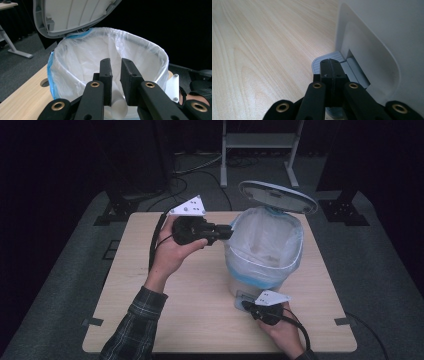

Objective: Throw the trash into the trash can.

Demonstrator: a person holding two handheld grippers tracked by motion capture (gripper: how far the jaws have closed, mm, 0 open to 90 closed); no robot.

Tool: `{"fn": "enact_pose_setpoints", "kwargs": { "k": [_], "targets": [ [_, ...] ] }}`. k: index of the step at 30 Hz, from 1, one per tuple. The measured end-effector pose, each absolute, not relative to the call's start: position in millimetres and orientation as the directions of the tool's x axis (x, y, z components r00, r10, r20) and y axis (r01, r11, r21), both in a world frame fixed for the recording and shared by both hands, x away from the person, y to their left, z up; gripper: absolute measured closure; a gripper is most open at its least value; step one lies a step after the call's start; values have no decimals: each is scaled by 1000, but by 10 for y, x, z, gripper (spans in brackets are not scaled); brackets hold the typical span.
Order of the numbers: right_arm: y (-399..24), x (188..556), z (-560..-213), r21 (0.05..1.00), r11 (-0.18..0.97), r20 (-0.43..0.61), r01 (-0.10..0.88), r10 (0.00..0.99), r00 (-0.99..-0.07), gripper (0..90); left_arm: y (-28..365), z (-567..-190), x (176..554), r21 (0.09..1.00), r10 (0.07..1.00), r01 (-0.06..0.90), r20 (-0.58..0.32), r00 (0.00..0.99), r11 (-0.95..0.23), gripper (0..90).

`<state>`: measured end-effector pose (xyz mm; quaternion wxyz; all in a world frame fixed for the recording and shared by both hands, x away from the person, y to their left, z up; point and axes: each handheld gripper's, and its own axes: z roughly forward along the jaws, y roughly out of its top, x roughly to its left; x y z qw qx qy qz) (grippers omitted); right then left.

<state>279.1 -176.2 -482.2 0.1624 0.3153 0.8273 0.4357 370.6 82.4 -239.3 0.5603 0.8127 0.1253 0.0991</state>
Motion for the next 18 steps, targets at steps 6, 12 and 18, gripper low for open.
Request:
{"fn": "enact_pose_setpoints", "kwargs": {
  "k": [6,12,18],
  "targets": [
    [-1761,2790,-4821,823,422,5,380,664,-748,898,893,-2323,3682,944,327,86,24,945,-318,760],
    [-1761,2789,-4822,823,422,4,380,664,-748,898,963,-2295,3644,947,336,80,31,941,-311,735],
    [-1759,2789,-4824,824,425,-3,374,664,-748,898,1075,-2342,3595,944,357,97,23,934,-314,637]
  ]
}}
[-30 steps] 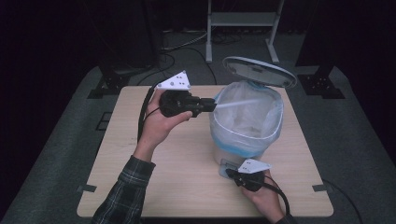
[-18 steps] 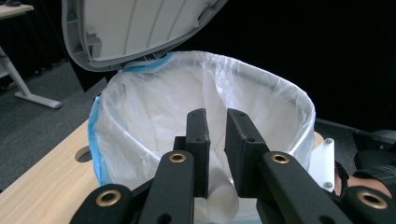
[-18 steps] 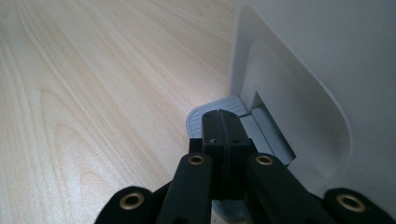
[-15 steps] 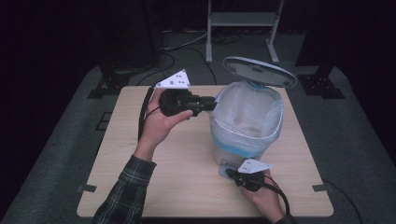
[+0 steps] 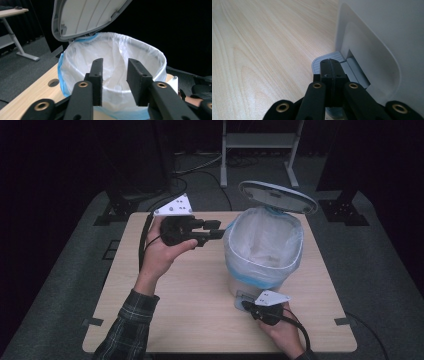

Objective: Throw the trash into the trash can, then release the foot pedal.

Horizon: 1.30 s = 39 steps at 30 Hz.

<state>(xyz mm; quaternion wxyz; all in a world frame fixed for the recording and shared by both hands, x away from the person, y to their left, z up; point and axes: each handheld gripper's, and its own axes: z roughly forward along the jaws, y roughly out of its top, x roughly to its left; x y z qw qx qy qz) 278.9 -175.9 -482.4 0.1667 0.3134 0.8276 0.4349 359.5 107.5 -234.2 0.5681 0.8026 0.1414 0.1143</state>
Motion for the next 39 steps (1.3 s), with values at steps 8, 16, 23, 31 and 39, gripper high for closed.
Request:
{"fn": "enact_pose_setpoints", "kwargs": {
  "k": [8,16,23,31,39],
  "targets": [
    [-1755,2784,-4823,824,428,-8,371,665,-747,898,1316,-2462,3507,942,401,121,16,916,-314,538],
    [-1756,2785,-4824,825,429,-12,368,663,-748,896,1502,-2691,3345,938,438,142,11,899,-316,442],
    [-1778,2775,-4812,829,410,20,380,658,-753,827,1635,-2983,3181,935,485,169,5,874,-313,364],
    [-1859,2670,-4703,850,396,33,346,616,-787,763,1768,-3397,3025,918,542,209,7,841,-337,299],
    [-2003,2566,-4629,858,393,33,331,600,-799,693,1851,-3738,2906,888,584,265,4,812,-376,204]
  ]
}}
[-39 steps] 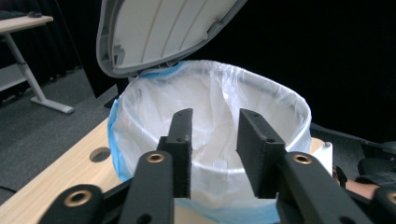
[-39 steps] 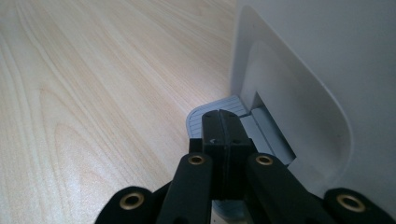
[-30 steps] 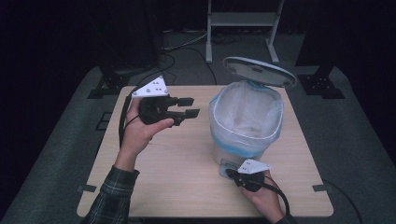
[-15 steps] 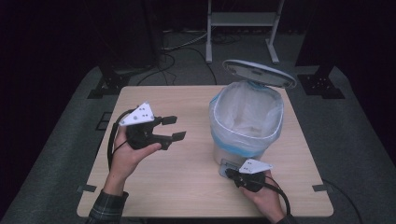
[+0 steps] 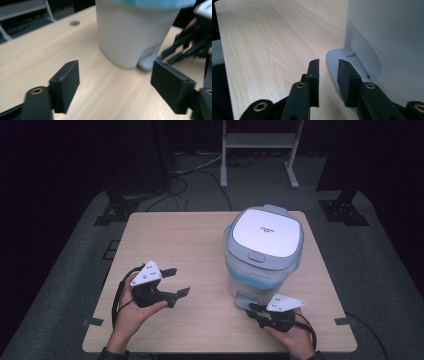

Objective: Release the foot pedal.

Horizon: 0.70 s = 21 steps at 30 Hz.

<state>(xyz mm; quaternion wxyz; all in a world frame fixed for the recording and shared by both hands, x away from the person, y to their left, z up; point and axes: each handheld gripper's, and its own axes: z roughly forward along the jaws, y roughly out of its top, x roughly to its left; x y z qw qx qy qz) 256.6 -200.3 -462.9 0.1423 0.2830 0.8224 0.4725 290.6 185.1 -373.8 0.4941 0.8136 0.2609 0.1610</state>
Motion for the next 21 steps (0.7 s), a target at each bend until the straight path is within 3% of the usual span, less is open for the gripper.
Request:
{"fn": "enact_pose_setpoints", "kwargs": {
  "k": [13,16,21],
  "targets": [
    [-2459,2489,-4631,836,380,42,396,675,-736,600,2013,-4257,2768,825,654,361,13,757,-434,151],
    [-2568,2509,-4635,831,373,47,413,693,-720,559,2052,-4345,2760,809,667,390,4,745,-440,97],
    [-2727,2563,-4677,822,362,49,439,724,-689,459,2093,-4442,2733,784,683,414,16,730,-461,84]
  ]
}}
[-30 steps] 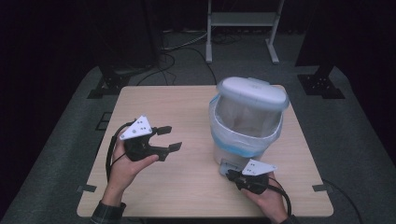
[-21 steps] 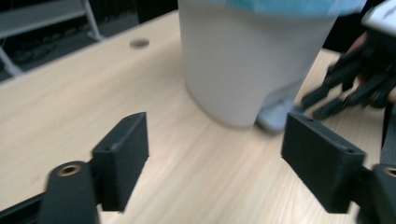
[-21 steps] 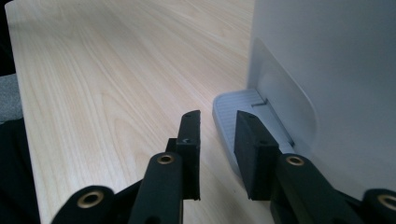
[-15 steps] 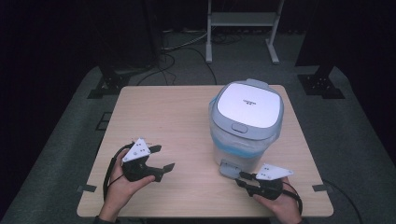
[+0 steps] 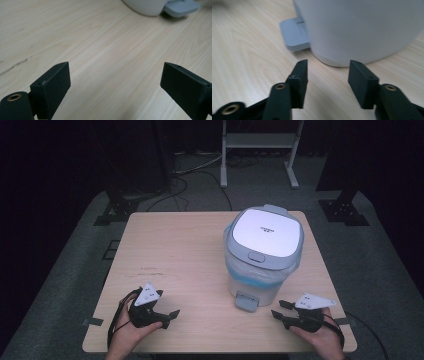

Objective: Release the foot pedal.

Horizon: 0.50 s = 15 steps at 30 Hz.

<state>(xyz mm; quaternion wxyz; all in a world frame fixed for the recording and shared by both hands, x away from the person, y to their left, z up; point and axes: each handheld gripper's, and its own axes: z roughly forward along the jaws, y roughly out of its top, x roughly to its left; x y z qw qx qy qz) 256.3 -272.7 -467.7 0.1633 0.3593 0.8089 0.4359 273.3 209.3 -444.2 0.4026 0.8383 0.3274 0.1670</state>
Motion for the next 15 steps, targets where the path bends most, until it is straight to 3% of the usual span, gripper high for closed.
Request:
{"fn": "enact_pose_setpoints", "kwargs": {
  "k": [4,15],
  "targets": [
    [-2839,2613,-4697,816,383,2,433,747,-665,383,2122,-4542,2725,756,698,440,30,716,-484,84],
    [-3120,2721,-4774,795,347,0,498,820,-572,268,2237,-4756,2754,686,721,500,52,691,-529,84]
  ]
}}
